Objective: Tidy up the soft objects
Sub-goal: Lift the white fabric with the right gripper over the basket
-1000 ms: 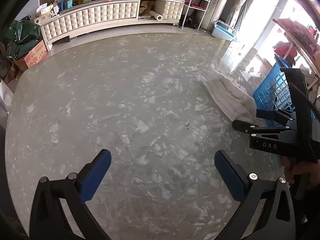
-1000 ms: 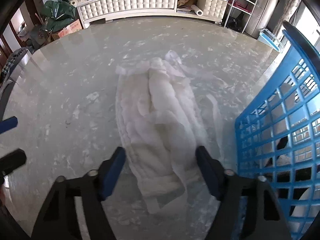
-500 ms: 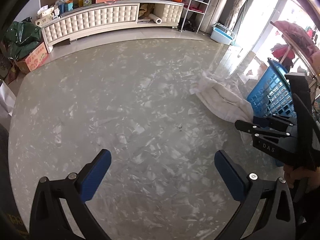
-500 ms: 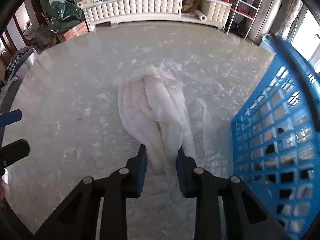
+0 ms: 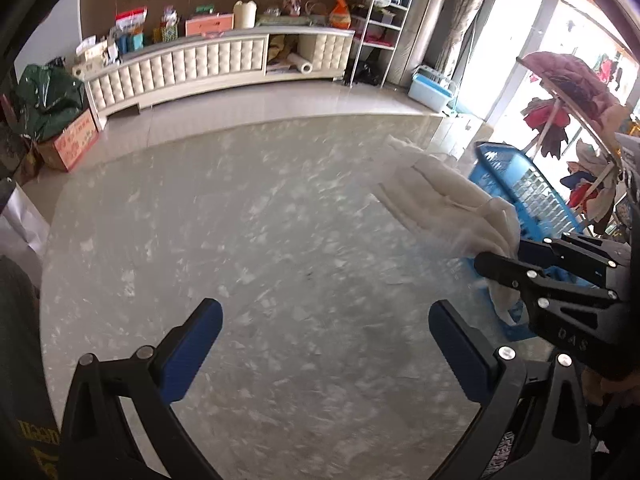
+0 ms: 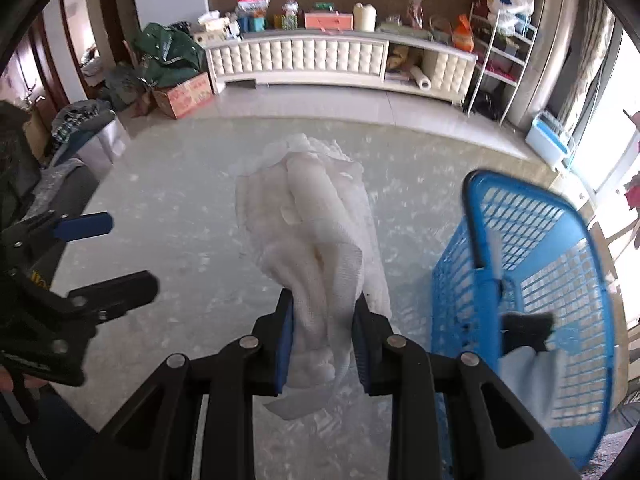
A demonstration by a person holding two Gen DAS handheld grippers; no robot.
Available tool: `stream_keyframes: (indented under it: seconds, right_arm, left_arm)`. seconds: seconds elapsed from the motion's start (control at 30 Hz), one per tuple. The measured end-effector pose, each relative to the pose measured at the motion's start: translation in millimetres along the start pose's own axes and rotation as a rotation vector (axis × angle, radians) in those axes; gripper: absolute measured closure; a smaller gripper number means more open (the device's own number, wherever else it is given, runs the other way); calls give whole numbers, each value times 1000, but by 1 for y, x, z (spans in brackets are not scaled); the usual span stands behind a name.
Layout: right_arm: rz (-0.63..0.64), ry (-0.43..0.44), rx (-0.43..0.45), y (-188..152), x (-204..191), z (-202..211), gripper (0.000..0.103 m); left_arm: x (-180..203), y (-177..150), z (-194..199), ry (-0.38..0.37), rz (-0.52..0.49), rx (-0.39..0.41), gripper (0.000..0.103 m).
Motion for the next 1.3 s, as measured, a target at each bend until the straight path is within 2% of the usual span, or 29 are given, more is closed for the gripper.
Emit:
stream_keyframes:
  seconds: [0.23, 0.37, 0.53, 0.67, 1.07, 1.3]
  right_arm:
    - [25, 0, 53, -5, -4, 56, 78]
    - [12, 14, 70, 0, -4, 62, 78]
    - [30, 10, 121, -4, -2, 94, 78]
    - [27, 5, 145, -2, 5, 105, 77]
    - [-15, -46, 208, -6, 48, 126, 77]
    - [-49, -87, 190, -13, 77, 116, 77]
  left_arm:
    - [27, 9, 52, 1, -6, 63, 0]
    - [42, 17, 76, 12, -26, 104, 0]
    - [61, 26, 103, 22, -55, 153, 0]
    - [81, 36, 118, 27, -81, 183, 0]
    - [144, 66, 114, 11, -140, 212, 0]
    - [178, 76, 95, -15, -170, 199, 0]
Point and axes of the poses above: each gripper's, at about its wrist camera, not at the fingertips, and z roughly against the way its jaws point, x to its right, y to its top, the point moved 9 cm from there along -z, roughly the way its jaws point, and after that the axes turned 12 degrees about y, right-handed, at the moved point
